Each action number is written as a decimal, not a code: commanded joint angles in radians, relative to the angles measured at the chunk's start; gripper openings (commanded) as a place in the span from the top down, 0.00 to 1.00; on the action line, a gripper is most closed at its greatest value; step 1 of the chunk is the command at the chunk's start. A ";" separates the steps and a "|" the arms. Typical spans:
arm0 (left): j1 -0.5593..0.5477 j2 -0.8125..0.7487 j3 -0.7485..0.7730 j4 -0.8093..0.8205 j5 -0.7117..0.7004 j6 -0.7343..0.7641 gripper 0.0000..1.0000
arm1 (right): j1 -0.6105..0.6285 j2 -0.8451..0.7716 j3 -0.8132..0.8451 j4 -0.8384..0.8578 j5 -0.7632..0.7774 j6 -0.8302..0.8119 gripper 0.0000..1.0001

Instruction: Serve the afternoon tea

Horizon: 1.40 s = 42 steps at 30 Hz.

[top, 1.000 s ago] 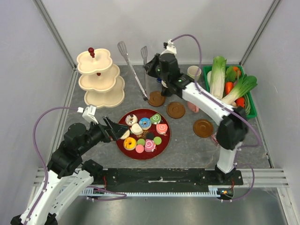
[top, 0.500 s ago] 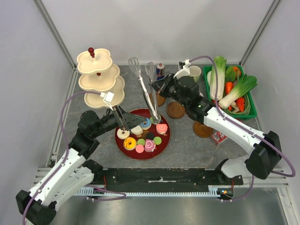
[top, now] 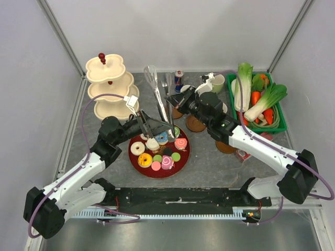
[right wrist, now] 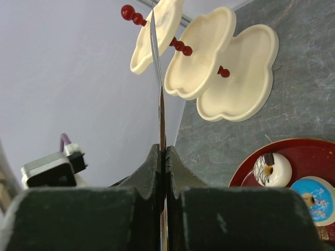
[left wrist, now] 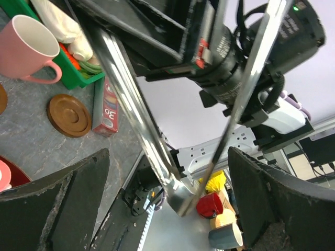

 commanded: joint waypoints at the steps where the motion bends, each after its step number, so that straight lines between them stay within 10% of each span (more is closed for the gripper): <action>1: -0.005 0.025 0.045 0.087 0.007 -0.021 0.01 | 0.025 -0.070 -0.029 0.104 0.028 0.044 1.00; 42: -0.006 0.157 0.080 0.297 0.094 -0.172 0.08 | 0.138 -0.167 -0.229 0.372 0.160 0.042 1.00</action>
